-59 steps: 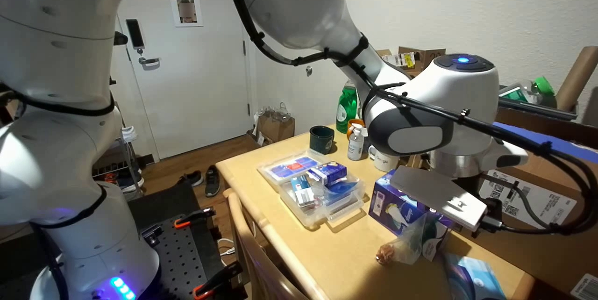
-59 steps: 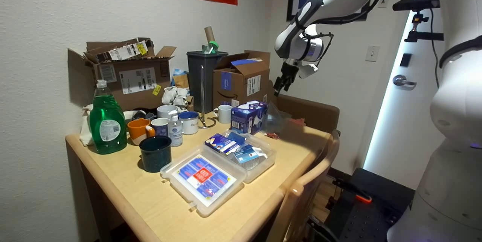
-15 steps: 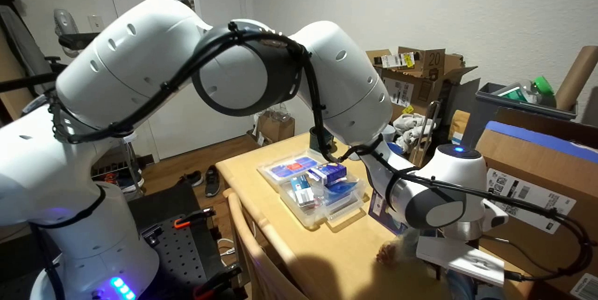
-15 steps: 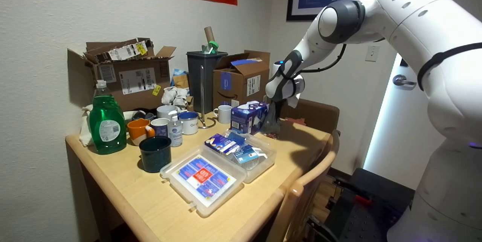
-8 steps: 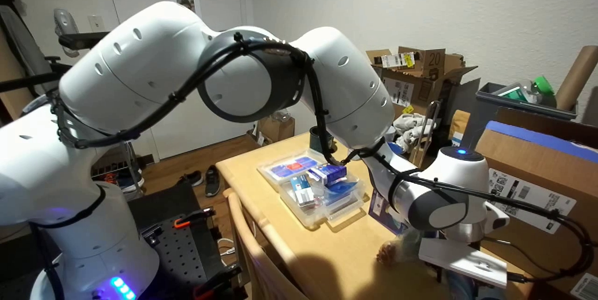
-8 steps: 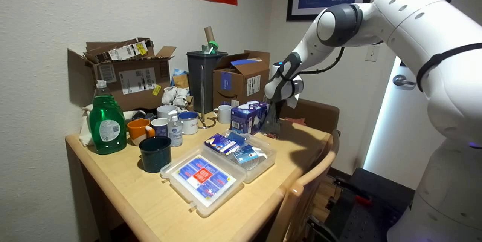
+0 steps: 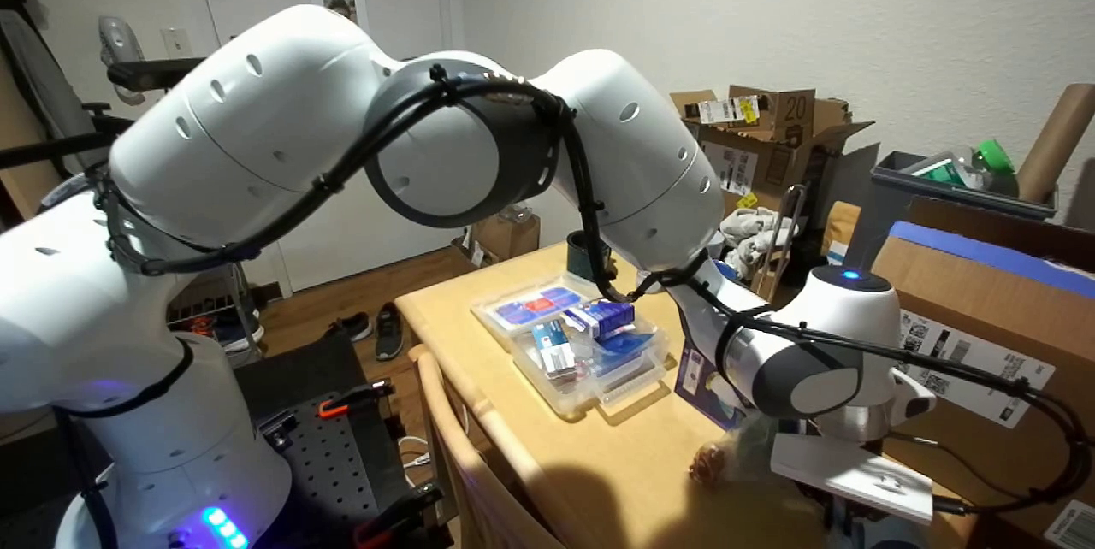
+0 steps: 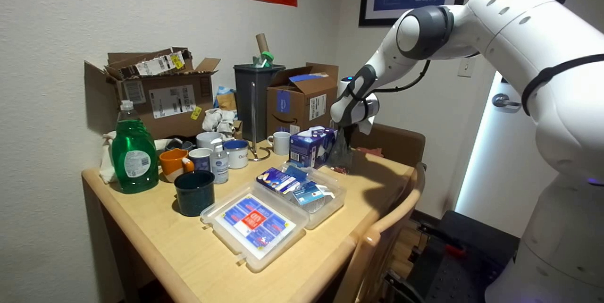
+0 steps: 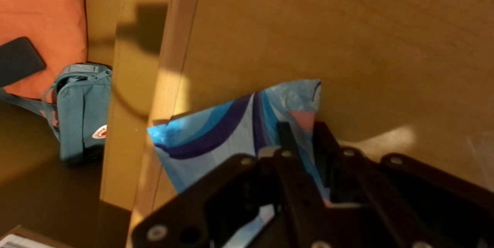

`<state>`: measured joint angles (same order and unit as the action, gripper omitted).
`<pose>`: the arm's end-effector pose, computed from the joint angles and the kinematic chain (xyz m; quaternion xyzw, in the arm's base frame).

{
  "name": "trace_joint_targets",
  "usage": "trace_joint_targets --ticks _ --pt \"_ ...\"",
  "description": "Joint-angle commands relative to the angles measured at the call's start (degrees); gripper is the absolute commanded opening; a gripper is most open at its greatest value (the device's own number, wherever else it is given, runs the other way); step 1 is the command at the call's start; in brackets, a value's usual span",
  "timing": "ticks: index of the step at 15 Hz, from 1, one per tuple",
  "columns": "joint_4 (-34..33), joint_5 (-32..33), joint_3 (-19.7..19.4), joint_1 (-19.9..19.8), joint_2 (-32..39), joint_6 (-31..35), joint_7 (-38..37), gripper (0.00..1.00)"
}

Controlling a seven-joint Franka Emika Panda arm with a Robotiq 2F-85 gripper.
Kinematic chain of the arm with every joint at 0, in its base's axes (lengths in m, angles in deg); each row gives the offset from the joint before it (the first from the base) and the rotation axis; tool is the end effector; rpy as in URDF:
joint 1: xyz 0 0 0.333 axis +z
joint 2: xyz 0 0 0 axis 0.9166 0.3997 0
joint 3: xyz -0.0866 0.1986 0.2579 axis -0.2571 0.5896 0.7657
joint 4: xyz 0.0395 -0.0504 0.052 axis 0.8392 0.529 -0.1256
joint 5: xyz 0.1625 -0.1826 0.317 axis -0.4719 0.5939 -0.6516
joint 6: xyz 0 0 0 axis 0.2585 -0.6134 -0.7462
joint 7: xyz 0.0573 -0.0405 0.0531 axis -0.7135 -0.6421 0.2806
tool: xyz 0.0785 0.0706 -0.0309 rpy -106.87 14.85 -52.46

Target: Pick up the object from the table and put it in the box storage

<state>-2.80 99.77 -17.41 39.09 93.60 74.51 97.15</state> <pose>0.6345 -0.3960 0.1373 0.9735 0.1802 0.0257 0.1382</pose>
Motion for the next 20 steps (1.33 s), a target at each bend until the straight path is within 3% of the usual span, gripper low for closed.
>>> trace_joint_targets --ticks 1,13,20 --pt "-2.24 0.36 0.14 -0.33 1.05 -1.58 1.18 0.0" --pt "4.49 0.2 -0.92 -1.26 -9.11 5.62 -0.22 0.0" --pt "13.32 -0.21 -0.44 -1.57 -18.54 10.43 -0.52 0.0"
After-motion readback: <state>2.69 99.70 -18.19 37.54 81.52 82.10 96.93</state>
